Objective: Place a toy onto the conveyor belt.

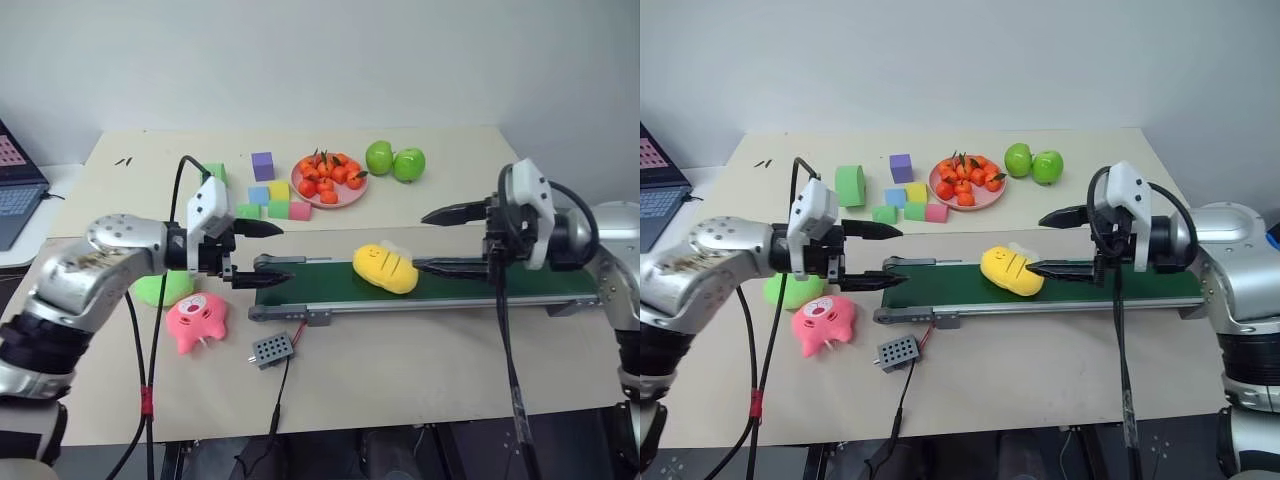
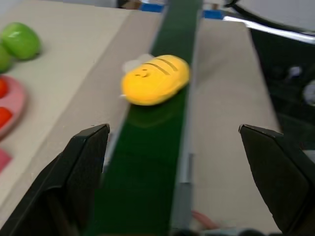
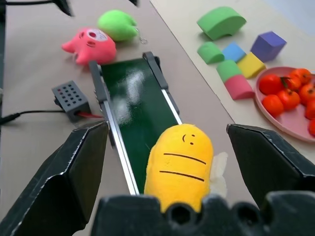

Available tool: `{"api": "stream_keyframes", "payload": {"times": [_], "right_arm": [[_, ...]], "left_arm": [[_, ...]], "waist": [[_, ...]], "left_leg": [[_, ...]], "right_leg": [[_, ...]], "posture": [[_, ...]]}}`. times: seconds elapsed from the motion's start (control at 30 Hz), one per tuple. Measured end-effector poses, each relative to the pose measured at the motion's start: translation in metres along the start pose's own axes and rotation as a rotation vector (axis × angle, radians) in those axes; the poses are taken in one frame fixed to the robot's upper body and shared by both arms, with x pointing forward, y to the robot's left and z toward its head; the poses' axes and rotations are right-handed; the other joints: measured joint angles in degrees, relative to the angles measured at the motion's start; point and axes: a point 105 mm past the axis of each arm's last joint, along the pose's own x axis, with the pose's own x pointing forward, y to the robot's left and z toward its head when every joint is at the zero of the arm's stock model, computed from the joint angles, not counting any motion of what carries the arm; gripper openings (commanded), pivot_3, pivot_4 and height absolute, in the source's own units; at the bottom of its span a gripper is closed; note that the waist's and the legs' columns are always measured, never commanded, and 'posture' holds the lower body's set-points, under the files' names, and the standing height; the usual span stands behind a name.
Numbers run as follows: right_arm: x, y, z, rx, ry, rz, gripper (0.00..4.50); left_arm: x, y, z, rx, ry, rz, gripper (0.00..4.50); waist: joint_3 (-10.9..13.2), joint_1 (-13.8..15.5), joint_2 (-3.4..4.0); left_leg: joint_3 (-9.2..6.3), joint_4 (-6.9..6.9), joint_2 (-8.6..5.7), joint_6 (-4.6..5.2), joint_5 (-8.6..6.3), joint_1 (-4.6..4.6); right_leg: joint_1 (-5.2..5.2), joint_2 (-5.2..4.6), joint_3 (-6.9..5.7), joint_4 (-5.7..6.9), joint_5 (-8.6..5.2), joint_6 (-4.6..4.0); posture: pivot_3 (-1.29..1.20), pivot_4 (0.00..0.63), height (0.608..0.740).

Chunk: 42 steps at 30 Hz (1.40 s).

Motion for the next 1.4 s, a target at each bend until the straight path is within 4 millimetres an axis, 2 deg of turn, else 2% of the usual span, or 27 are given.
{"api": "stream_keyframes", "payload": {"times": [0.17,0.33,0.5,0.7,0.83,1.17,1.4], "right_arm": [[-0.010,-0.005,-0.003,0.005,0.008,-0.063,4.50],[-0.019,-0.007,0.004,-0.001,-0.028,-0.122,4.50],[-0.015,-0.006,0.000,0.029,-0.038,-0.144,4.50],[-0.012,-0.001,0.000,0.039,-0.058,-0.168,4.50],[-0.019,-0.006,0.002,0.036,-0.064,-0.228,4.50],[-0.023,-0.004,0.000,0.040,-0.054,-0.262,4.50],[-0.022,-0.006,0.000,0.043,-0.058,-0.279,4.50]], "left_arm": [[-0.004,0.004,0.012,-0.008,-0.019,0.025,4.49],[0.010,0.008,0.025,-0.030,-0.122,0.036,4.49],[0.020,0.001,0.028,-0.044,-0.131,0.002,4.49],[0.032,0.013,0.043,-0.075,-0.209,0.043,4.49],[0.029,0.028,0.048,-0.128,-0.269,0.116,4.49],[0.031,0.036,0.057,-0.106,-0.276,0.138,4.49],[0.028,0.043,0.052,-0.097,-0.241,0.162,4.49]], "waist": [[0.0,0.0,0.00],[0.0,0.3,0.00],[0.0,0.2,0.00],[0.0,1.1,0.00],[0.0,1.2,0.00],[0.0,1.2,0.00],[0.0,1.2,0.00]], "left_leg": [[0.18,-0.02,-0.02,-0.07,0.04,-0.01],[0.18,0.00,-0.03,-0.28,0.16,-0.05],[0.20,-0.02,-0.03,-0.28,0.16,-0.03],[0.18,0.02,-0.05,-0.27,0.16,-0.03],[0.18,0.02,-0.05,-0.35,0.20,-0.04],[0.21,0.04,-0.05,-0.34,0.20,-0.03],[0.21,0.04,-0.06,-0.35,0.20,-0.04]], "right_leg": [[0.00,0.01,0.00,-0.02,0.00,-0.01],[0.01,0.01,0.01,-0.05,0.01,-0.01],[0.00,0.01,0.05,-0.04,0.01,-0.01],[0.03,0.01,0.05,-0.04,0.02,-0.02],[0.02,0.01,0.05,-0.06,0.02,-0.02],[0.03,0.01,0.08,-0.05,0.02,-0.02],[0.03,0.01,0.08,-0.06,0.02,-0.02]], "posture": [[0.00,0.150,0.738],[0.00,0.150,0.738],[0.00,0.150,0.738],[0.00,0.150,0.738],[0.00,0.150,0.738],[0.00,0.150,0.738],[0.00,0.150,0.738]]}}
